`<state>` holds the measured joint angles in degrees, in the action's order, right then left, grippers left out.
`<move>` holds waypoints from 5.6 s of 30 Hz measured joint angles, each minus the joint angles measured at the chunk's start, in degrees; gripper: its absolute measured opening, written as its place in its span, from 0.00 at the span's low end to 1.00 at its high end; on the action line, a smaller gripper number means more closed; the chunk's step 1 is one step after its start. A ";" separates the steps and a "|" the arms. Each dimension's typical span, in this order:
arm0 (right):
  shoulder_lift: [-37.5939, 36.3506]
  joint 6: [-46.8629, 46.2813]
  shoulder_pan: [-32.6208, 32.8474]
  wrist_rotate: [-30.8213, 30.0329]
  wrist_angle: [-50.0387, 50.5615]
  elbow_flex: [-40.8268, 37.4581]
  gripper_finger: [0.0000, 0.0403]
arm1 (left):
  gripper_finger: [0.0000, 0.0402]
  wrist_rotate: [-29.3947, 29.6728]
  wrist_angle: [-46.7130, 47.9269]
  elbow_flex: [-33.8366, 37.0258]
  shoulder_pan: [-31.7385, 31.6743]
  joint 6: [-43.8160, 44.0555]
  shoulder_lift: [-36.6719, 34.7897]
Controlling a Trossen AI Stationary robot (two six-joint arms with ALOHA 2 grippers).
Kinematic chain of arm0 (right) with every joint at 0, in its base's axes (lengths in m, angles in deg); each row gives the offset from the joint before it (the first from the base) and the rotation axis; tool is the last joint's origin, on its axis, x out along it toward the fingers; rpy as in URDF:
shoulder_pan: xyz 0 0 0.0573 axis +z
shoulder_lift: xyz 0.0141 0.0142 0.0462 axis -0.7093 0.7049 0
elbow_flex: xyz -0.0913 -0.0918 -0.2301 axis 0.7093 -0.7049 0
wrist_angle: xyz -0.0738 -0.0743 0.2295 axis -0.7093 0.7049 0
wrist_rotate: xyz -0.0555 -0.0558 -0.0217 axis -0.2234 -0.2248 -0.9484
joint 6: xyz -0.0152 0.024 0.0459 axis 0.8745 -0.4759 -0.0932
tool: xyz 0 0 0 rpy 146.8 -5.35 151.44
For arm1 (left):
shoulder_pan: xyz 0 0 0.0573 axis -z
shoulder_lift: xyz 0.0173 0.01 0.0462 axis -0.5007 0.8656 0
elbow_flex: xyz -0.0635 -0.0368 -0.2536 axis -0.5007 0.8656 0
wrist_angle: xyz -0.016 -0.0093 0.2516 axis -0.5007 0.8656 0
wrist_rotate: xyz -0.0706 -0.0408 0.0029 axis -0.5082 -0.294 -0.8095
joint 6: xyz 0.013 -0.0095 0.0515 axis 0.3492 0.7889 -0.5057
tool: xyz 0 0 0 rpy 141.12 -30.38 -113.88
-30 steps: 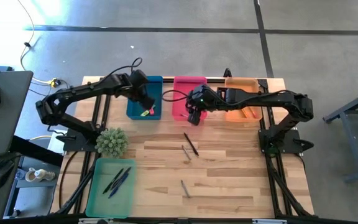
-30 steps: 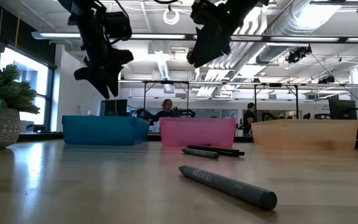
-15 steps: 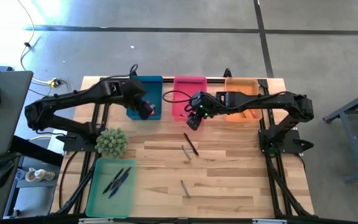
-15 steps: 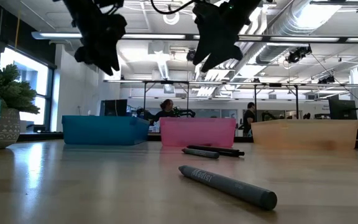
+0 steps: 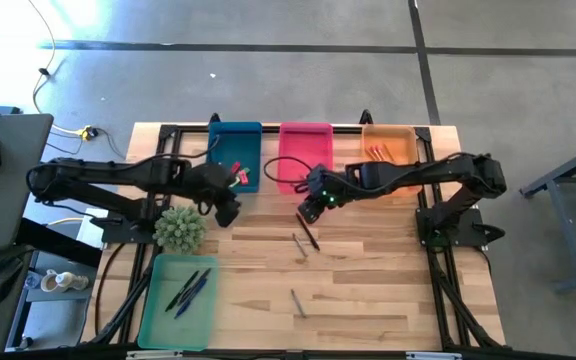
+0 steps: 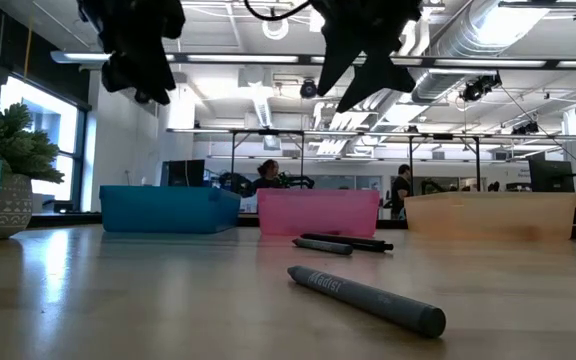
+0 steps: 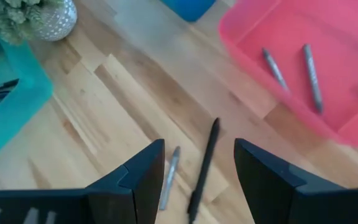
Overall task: Sort crayons/erasers/pens/pencils in bins
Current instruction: Put the top gray crayon into the transparent red bin
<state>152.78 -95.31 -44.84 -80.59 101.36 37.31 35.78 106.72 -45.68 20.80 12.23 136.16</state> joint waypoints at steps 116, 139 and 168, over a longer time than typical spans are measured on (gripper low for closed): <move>33.25 -28.84 14.72 -1.84 10.79 14.78 0.01 | 0.36 -8.84 12.78 -0.04 15.75 6.90 -11.00; 33.44 -24.01 14.63 -4.94 19.64 23.89 0.01 | 0.36 -6.07 12.78 -0.04 17.24 6.88 -11.00; 33.22 -0.42 -2.23 -14.81 28.12 38.30 0.01 | 0.36 -1.38 12.78 -0.04 17.19 6.40 -11.00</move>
<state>186.00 -95.73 -47.07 -95.41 129.48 75.61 34.40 119.50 -45.72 37.99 18.62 125.16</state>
